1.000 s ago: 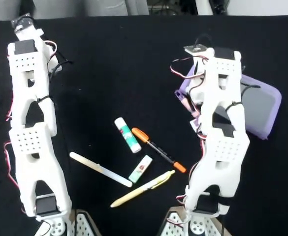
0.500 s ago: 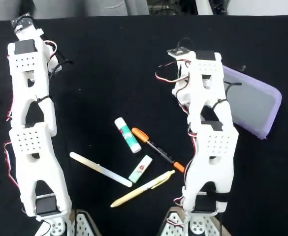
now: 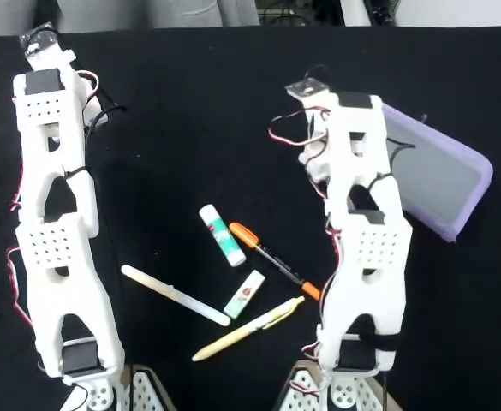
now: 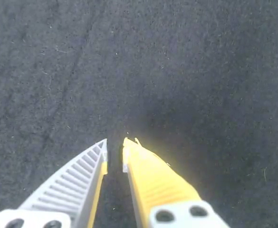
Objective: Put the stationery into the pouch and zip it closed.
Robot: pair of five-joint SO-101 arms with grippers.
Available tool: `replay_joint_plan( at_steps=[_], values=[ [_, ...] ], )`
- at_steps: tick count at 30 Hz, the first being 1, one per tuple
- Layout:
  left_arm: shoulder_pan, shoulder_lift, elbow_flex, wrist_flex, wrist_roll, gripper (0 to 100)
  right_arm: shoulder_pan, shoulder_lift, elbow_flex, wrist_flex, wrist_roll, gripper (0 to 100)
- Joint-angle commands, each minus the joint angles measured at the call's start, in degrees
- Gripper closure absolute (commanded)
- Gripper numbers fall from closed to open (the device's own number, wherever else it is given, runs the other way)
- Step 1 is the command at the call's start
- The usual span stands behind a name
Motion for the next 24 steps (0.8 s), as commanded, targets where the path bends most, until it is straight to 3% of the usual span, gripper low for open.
replay_joint_plan(
  at_steps=[1, 6, 13, 24],
  values=[
    [-0.1, -1.0, -0.3, -0.9, 0.7, 94, -0.8, 1.5, -1.7, -1.1, 0.5, 98.4],
    [-0.1, -0.1, -0.6, -0.9, 0.7, 94, -0.4, 1.5, -8.9, 2.6, 0.5, 98.7],
    [-0.3, 3.9, -2.1, -3.1, 0.8, 94, -0.7, 1.7, -38.2, 17.1, 0.5, 98.8],
    [0.0, 4.5, -2.4, -2.9, 0.8, 94, -3.0, 1.5, -61.5, 17.2, 0.4, 98.8]
  ],
)
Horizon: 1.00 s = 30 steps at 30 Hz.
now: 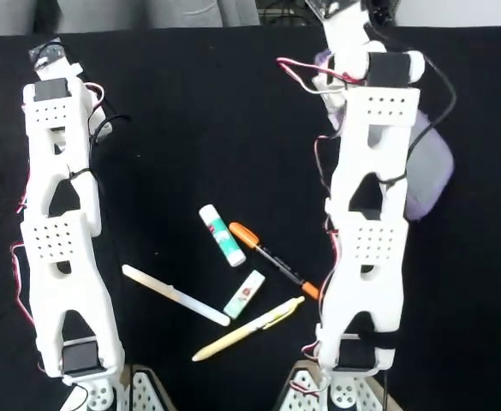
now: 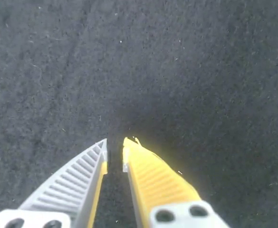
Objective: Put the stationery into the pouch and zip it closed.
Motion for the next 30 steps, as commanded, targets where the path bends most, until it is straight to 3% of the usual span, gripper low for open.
replay_joint_plan(
  at_steps=[1, 10, 22, 30],
  values=[
    [0.0, -1.1, -2.4, -0.7, 0.8, 94, -2.5, -0.4, -9.5, 1.6, 0.4, 98.8],
    [0.0, -1.1, -2.3, -0.8, 0.8, 94, -4.2, -9.1, -9.0, -7.3, 0.0, 98.8],
    [0.0, -1.1, -2.2, -0.8, 0.8, 94, -11.3, -19.4, -8.9, -8.1, -0.1, 98.8],
    [0.0, -1.1, -2.2, -0.9, 0.8, 94, -11.0, -19.2, -8.9, 1.2, -0.1, 98.8]
  ],
)
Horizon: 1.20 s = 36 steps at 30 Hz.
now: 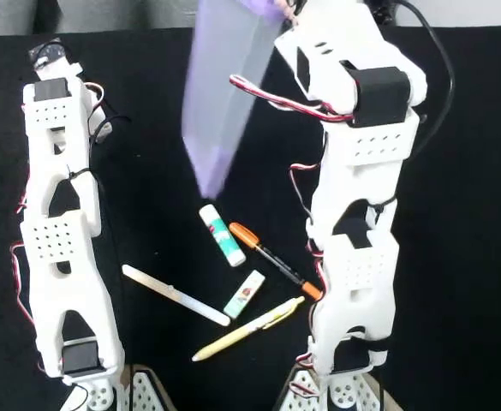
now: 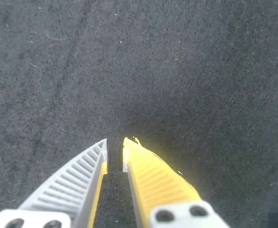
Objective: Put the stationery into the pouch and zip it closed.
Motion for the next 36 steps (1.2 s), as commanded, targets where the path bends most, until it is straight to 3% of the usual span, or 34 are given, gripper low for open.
replay_joint_plan(
  at_steps=[1, 10, 14, 23, 36],
  values=[
    [0.0, -1.1, -2.2, -0.9, 0.8, 94, -0.1, -3.8, -0.7, 5.2, -0.1, 98.8],
    [0.0, -1.1, -2.2, -0.8, 0.8, 94, 14.0, -3.7, 3.2, 4.8, 0.4, 98.8],
    [0.0, -1.1, -2.2, -0.7, 0.8, 94, 17.4, -3.7, 7.2, -0.7, 0.4, 98.8],
    [0.0, -1.1, -2.2, -0.7, 0.8, 94, 16.7, -3.8, 14.4, -21.3, -0.1, 98.8],
    [0.0, -1.1, -2.2, -1.1, 0.8, 94, 14.9, -2.3, 16.4, -29.2, -0.1, 98.8]
  ],
)
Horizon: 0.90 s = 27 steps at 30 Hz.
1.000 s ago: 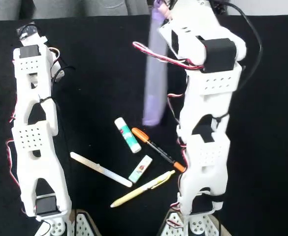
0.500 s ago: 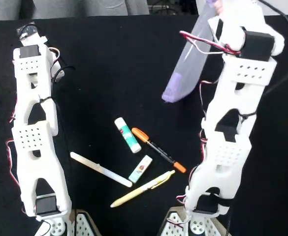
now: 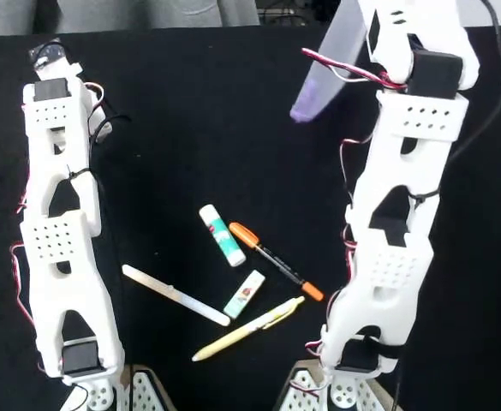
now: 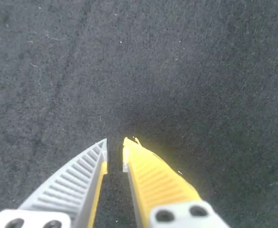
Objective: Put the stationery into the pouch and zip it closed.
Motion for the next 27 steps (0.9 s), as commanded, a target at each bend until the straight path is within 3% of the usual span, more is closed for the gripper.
replay_joint_plan(
  at_steps=[1, 10, 17, 27],
  values=[
    [0.0, -1.1, -2.2, -1.1, 0.8, 94, 0.4, -1.8, 1.5, -1.4, 0.0, 98.8],
    [0.0, -1.1, -2.2, -1.1, 0.8, 94, 9.3, -0.7, 1.8, 14.3, 1.2, 98.8],
    [0.0, -1.1, -2.2, -1.0, 0.8, 94, 10.9, -5.2, 2.4, 33.1, 17.1, 98.8],
    [-0.1, -1.0, -2.1, -0.7, 0.8, 94, 15.0, -17.5, 16.5, 32.8, 21.6, 98.8]
  ],
)
